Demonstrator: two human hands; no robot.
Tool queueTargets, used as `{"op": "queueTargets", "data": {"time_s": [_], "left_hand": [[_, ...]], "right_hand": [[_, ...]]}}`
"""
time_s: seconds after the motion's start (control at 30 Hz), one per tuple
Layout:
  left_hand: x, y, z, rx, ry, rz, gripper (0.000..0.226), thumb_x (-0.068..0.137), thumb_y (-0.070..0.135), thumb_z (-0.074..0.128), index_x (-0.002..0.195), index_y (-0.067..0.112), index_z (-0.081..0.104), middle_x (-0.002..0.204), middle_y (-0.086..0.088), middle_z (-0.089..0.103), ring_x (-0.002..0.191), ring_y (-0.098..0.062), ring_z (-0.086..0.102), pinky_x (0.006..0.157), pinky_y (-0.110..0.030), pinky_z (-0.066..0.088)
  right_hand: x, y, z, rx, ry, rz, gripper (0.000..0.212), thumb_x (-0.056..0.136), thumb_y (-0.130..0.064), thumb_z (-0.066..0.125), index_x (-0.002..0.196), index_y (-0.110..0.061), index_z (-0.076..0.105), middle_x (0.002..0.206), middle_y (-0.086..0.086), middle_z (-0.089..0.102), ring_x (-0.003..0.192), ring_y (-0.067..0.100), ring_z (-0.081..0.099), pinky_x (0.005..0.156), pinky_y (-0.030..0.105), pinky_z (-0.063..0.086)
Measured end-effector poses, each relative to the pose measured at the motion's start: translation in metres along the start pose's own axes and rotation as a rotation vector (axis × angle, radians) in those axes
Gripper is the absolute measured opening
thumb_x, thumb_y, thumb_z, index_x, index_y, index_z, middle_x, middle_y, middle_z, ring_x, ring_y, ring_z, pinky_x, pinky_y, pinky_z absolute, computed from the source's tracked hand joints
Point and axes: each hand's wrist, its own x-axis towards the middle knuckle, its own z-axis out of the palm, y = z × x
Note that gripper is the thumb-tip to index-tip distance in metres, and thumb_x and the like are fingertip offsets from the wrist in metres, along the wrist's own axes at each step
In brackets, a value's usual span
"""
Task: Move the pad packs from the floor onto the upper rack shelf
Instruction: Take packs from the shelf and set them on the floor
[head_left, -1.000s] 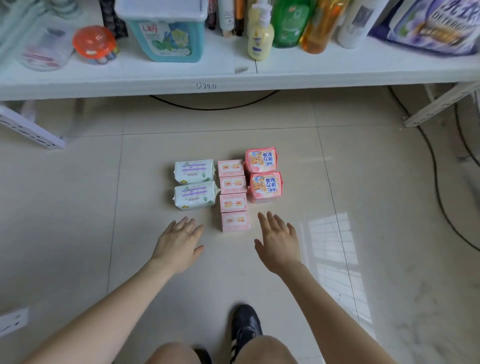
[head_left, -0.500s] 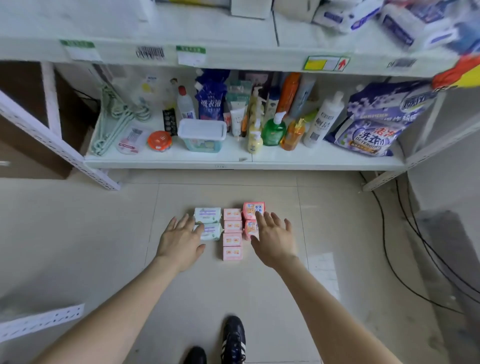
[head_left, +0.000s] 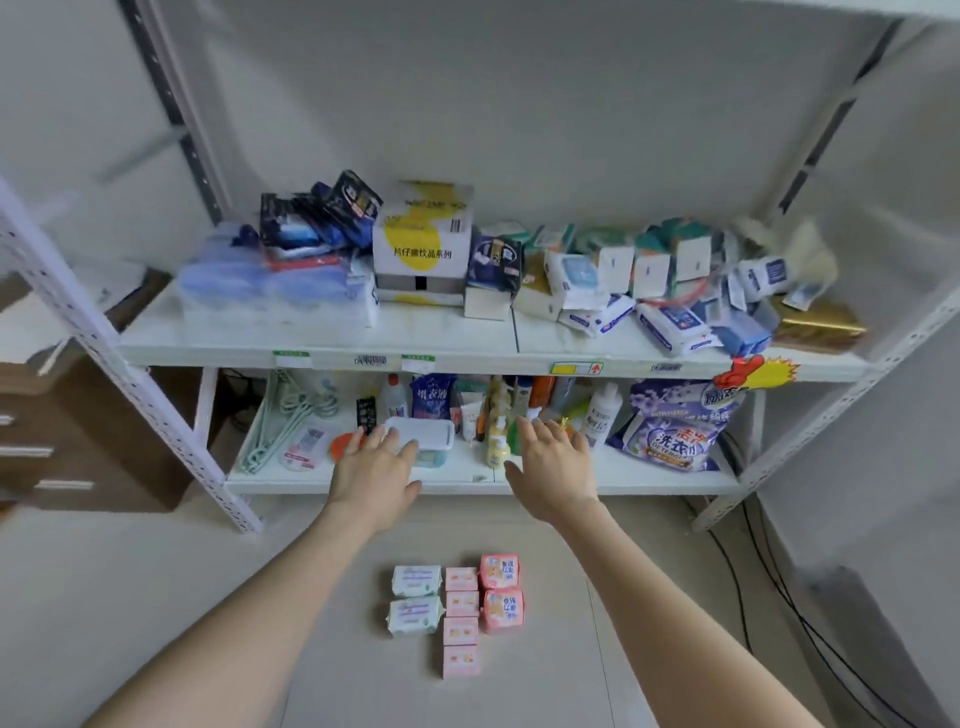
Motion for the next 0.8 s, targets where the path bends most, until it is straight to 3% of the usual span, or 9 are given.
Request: {"op": "queueTargets", "data": {"time_s": [0.1,0.33,0.5,0.8], "left_hand": [[0.003,-0.015,-0.05,0.024,0.107,0.005,0.061,0.098,0.049,0.036,0.151,0.02,0.025,0.159,-0.011,0.021,0.148,-0.027,0.012,0.12,-0.044,0.008],[-0.004,-0.044,-0.164,0.026,0.356,0.025,0.061,0.098,0.051,0.037,0.151,0.022,0.026,0.16,-0.008,0.02,0.149,-0.025,0.012,0.121,-0.043,0.008],[-0.014,-0.066,-0.236,0.039,0.532,0.053,0.059,0.098,0.05,0.038,0.149,0.021,0.03,0.159,-0.009,0.022,0.149,-0.024,0.012,0.121,-0.044,0.008],[-0.012,-0.123,-0.335,0.076,0.717,0.016,0.063,0.096,0.055,0.037,0.15,0.023,0.028,0.159,-0.008,0.023,0.148,-0.025,0.016,0.121,-0.044,0.009]], "right_hand": [[0.007,-0.006,-0.053,0.006,0.123,-0.001,0.058,0.096,-0.04,0.04,0.147,-0.016,0.025,0.144,0.004,0.043,0.139,0.025,0.031,0.111,0.045,0.025],[0.011,-0.029,-0.166,-0.022,0.345,-0.007,0.064,0.097,-0.045,0.039,0.151,-0.018,0.018,0.153,0.003,0.034,0.142,0.024,0.027,0.114,0.049,0.021],[0.015,-0.046,-0.231,-0.023,0.513,-0.022,0.059,0.097,-0.043,0.041,0.148,-0.019,0.025,0.149,0.001,0.04,0.14,0.023,0.03,0.114,0.046,0.024],[0.036,-0.072,-0.328,-0.021,0.689,-0.056,0.062,0.096,-0.045,0.041,0.149,-0.018,0.024,0.15,0.003,0.04,0.141,0.024,0.03,0.113,0.044,0.024]]}}
